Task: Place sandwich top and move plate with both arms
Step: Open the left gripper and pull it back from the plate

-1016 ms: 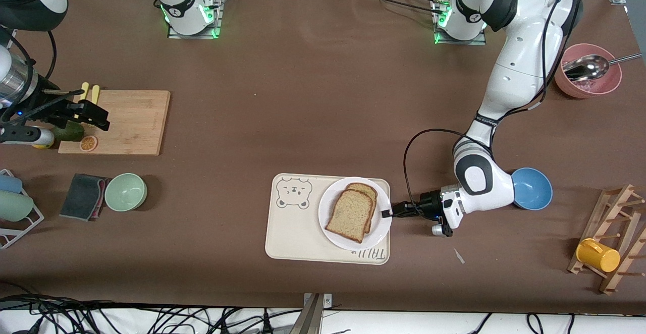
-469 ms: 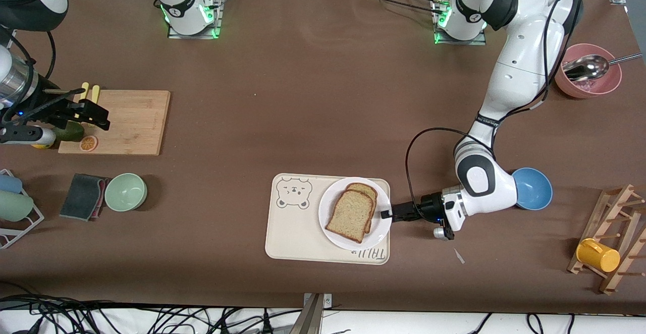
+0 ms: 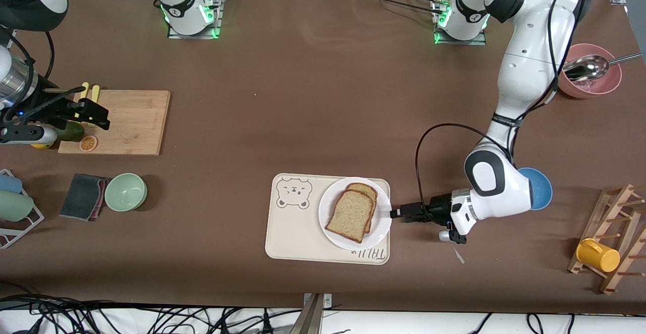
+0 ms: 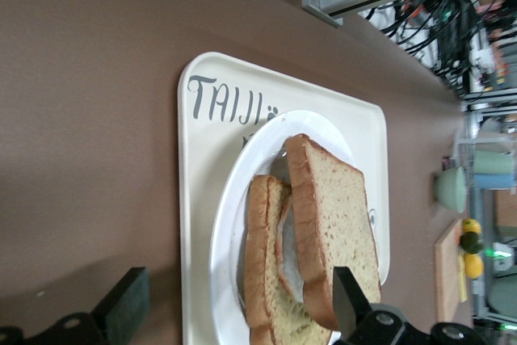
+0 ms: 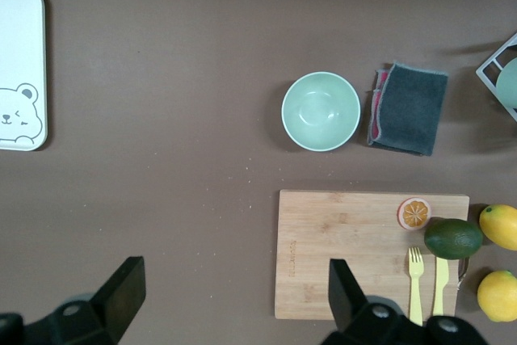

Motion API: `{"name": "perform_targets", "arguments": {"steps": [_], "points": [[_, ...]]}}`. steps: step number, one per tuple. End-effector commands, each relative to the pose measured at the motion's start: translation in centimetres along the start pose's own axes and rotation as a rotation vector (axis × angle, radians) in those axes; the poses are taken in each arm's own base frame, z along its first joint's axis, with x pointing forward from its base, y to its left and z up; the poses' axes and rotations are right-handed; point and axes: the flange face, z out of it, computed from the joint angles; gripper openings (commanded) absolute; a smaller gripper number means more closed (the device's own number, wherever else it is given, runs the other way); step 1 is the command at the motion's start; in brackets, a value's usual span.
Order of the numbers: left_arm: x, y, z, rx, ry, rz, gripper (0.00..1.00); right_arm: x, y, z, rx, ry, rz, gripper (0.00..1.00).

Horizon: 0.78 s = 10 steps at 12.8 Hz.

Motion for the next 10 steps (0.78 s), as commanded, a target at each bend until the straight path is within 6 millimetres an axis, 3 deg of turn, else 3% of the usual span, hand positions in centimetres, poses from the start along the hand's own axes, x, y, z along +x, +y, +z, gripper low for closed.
{"name": "perform_targets", "arguments": {"steps": [1, 6, 10], "points": [[-0.2, 2.1, -2.3, 0.091, -0.060, 0.021, 1.00, 0.2, 0.1, -0.5, -0.005, -0.003, -0.013, 1.00], [-0.6, 5.8, -8.6, 0.366, -0.226, 0.097, 1.00, 0.2, 0.1, -0.5, 0.049, -0.007, 0.013, 1.00], [-2.4, 13.2, -14.7, 0.623, -0.309, 0.080, 1.00, 0.1, -0.1, -0.6, 0.049, -0.005, 0.008, 1.00]]}}
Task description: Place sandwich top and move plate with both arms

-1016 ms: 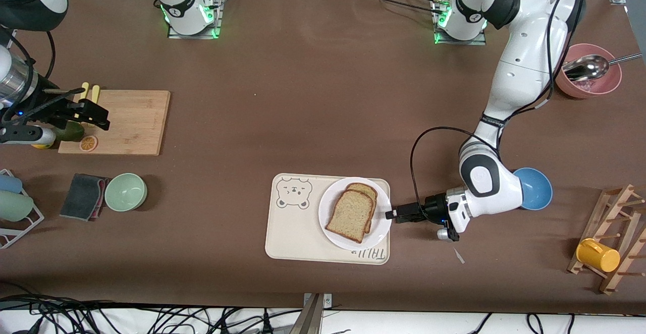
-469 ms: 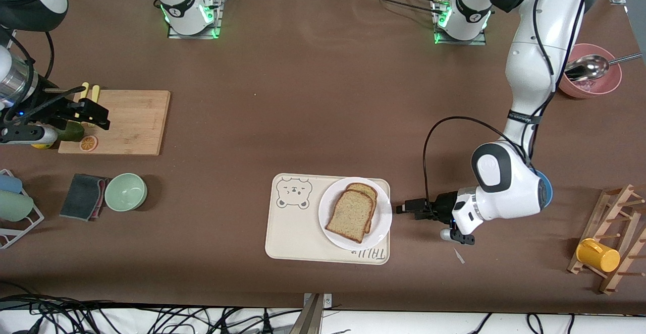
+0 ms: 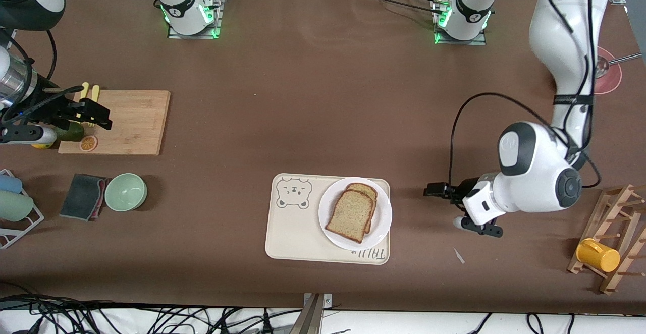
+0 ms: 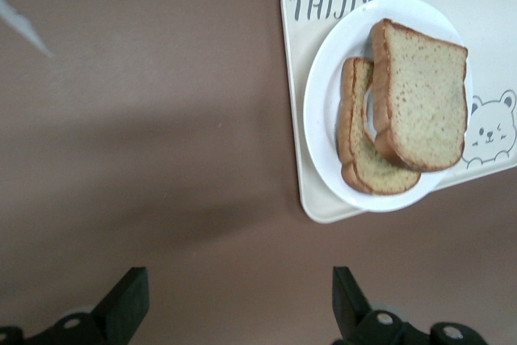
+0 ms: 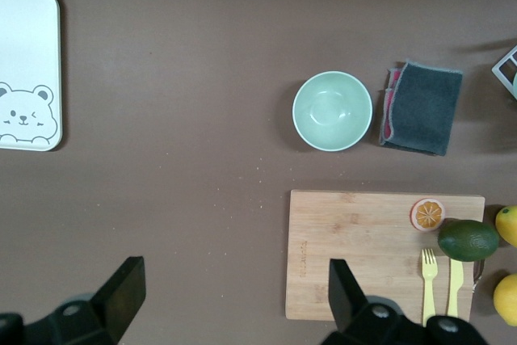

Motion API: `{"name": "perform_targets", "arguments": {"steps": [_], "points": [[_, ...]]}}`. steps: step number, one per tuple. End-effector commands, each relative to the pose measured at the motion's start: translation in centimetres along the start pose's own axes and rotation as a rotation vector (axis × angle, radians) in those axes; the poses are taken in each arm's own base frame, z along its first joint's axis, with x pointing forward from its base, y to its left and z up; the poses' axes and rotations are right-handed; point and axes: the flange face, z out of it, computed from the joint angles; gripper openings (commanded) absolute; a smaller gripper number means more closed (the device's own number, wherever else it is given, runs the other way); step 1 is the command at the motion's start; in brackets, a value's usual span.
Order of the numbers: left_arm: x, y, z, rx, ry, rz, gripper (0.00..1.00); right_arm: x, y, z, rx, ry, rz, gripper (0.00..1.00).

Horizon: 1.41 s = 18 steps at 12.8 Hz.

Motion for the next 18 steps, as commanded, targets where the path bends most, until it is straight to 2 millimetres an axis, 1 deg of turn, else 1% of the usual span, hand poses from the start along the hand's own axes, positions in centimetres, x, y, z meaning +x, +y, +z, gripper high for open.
{"name": "perform_targets", "arguments": {"steps": [1, 3, 5, 6, 7, 8, 10, 12, 13, 14, 15, 16, 18], "points": [[-3.3, 2.1, -5.9, 0.163, -0.048, 0.006, 1.00, 0.1, -0.1, -0.6, 0.017, -0.004, 0.004, 1.00], [-5.4, 2.8, -10.5, 0.233, -0.052, -0.036, 1.00, 0.1, -0.1, -0.6, 0.018, -0.003, 0.010, 1.00], [-7.2, 3.1, -15.3, 0.319, -0.003, -0.034, 1.00, 0.1, -0.1, -0.6, 0.018, -0.003, 0.008, 1.00], [-8.5, 2.9, -17.7, 0.329, 0.026, -0.047, 1.00, 0.1, -0.1, -0.6, 0.020, -0.003, 0.007, 1.00], [-9.7, 1.5, -19.9, 0.339, 0.050, -0.080, 1.00, 0.1, -0.2, -0.6, 0.026, -0.004, 0.011, 1.00], [-11.8, 0.7, -21.7, 0.350, 0.066, -0.109, 1.00, 0.0, -0.2, -0.7, 0.024, -0.003, 0.012, 1.00], [-15.0, 0.8, -23.6, 0.347, 0.085, -0.125, 1.00, 0.0, -0.2, -0.7, 0.024, -0.003, 0.012, 1.00], [-18.6, 1.5, -24.2, 0.349, 0.088, -0.149, 1.00, 0.0, -0.2, -0.7, 0.024, -0.003, -0.002, 1.00], [-19.8, 1.0, -24.3, 0.336, 0.089, -0.180, 1.00, 0.1, -0.4, -0.7, 0.023, -0.001, -0.002, 1.00], [-20.3, 0.7, -24.1, 0.310, 0.084, -0.192, 1.00, 0.1, -0.4, -0.7, 0.023, -0.001, 0.001, 1.00], [-20.7, 0.0, -24.6, 0.298, 0.092, -0.210, 1.00, 0.1, -0.4, -0.7, 0.023, -0.001, 0.001, 1.00], [-21.0, 0.0, -24.9, 0.300, 0.098, -0.209, 1.00, 0.1, -0.4, -0.7, 0.023, 0.000, 0.001, 1.00], [-21.1, 0.4, -24.7, 0.301, 0.095, -0.205, 1.00, 0.1, -0.4, -0.7, 0.023, 0.002, -0.002, 1.00]]}}
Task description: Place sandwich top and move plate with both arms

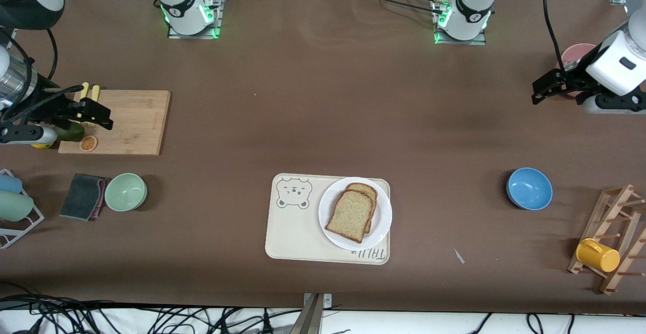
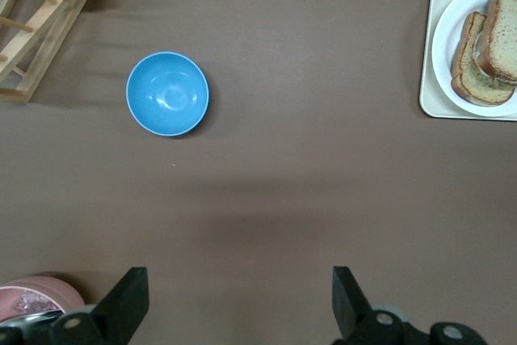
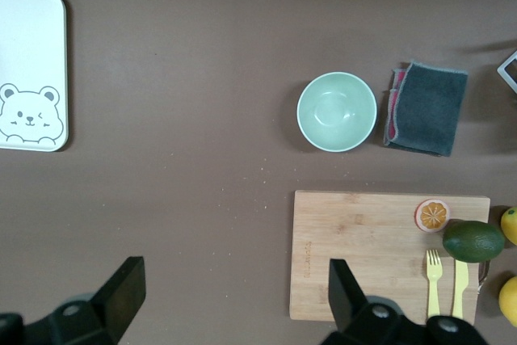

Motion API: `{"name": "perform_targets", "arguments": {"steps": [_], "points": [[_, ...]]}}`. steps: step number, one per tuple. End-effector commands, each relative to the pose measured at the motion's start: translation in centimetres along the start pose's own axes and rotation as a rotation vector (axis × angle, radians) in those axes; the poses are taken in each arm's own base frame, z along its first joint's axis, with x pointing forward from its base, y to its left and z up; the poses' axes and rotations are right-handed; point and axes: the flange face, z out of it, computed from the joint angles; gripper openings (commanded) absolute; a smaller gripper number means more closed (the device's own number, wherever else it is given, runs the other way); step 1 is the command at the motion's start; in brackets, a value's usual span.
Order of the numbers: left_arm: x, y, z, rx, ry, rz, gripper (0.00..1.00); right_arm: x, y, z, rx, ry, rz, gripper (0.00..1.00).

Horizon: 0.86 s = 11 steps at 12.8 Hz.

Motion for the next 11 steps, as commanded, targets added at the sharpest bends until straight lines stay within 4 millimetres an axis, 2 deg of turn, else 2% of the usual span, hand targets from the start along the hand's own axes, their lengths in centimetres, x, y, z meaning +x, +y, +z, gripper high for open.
{"name": "perform_targets", "arguments": {"steps": [1, 2, 7, 11], "points": [[-1.1, 0.3, -0.2, -0.019, 0.015, -0.011, 1.00, 0.0, -0.2, -0.6, 0.014, 0.001, -0.003, 1.00], [-1.3, 0.4, 0.2, -0.020, 0.006, -0.011, 1.00, 0.0, -0.2, -0.6, 0.014, 0.001, -0.001, 1.00], [-1.4, 0.2, 0.1, -0.015, 0.003, -0.012, 1.00, 0.1, -0.2, -0.6, 0.016, 0.002, 0.007, 1.00], [-0.1, 0.1, 0.5, -0.009, -0.003, -0.015, 1.00, 0.1, -0.2, -0.6, 0.017, 0.002, 0.009, 1.00]]}}
